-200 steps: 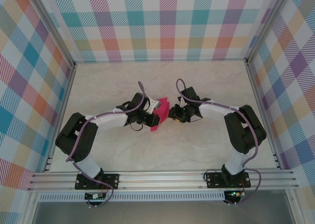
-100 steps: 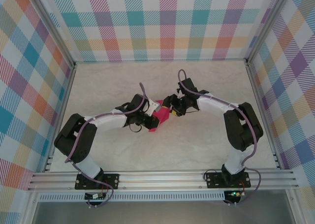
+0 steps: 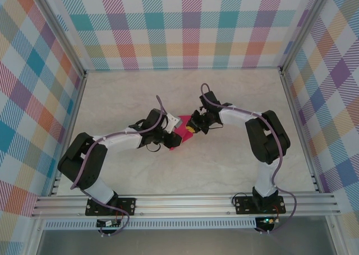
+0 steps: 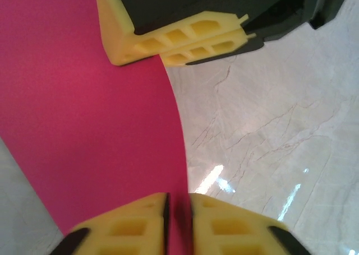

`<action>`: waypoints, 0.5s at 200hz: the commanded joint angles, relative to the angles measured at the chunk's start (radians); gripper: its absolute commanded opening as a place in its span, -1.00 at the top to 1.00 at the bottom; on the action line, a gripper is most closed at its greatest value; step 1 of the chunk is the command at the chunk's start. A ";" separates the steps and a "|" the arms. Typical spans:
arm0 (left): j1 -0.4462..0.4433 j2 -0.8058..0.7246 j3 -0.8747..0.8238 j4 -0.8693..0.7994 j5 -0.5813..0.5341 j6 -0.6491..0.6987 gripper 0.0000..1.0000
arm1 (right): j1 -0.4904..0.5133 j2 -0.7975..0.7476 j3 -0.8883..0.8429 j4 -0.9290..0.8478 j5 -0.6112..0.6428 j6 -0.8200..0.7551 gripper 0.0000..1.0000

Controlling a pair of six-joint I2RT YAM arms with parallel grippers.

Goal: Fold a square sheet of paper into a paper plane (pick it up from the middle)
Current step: Third fold the triangle at the center of the table.

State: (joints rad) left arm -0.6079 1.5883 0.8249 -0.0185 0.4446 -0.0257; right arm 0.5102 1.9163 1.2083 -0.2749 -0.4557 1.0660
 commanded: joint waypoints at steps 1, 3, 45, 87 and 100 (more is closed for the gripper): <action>-0.013 -0.068 -0.052 0.115 -0.022 -0.042 0.31 | -0.011 -0.024 -0.034 0.055 -0.025 0.087 0.97; -0.012 -0.070 -0.058 0.122 -0.025 -0.044 0.26 | -0.012 -0.024 -0.036 0.058 -0.027 0.093 0.98; -0.020 -0.175 -0.202 0.305 -0.113 -0.055 -0.27 | -0.051 -0.043 -0.088 0.113 -0.081 0.188 1.00; -0.058 -0.253 -0.316 0.424 -0.271 0.040 -0.42 | -0.082 -0.032 -0.093 0.105 -0.140 0.224 1.00; -0.059 -0.253 -0.312 0.402 -0.277 0.078 -0.34 | -0.087 -0.030 -0.096 0.100 -0.149 0.237 1.00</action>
State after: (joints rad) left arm -0.6502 1.3582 0.5278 0.3119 0.2512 -0.0357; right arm 0.4324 1.9137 1.1252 -0.1833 -0.5472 1.2541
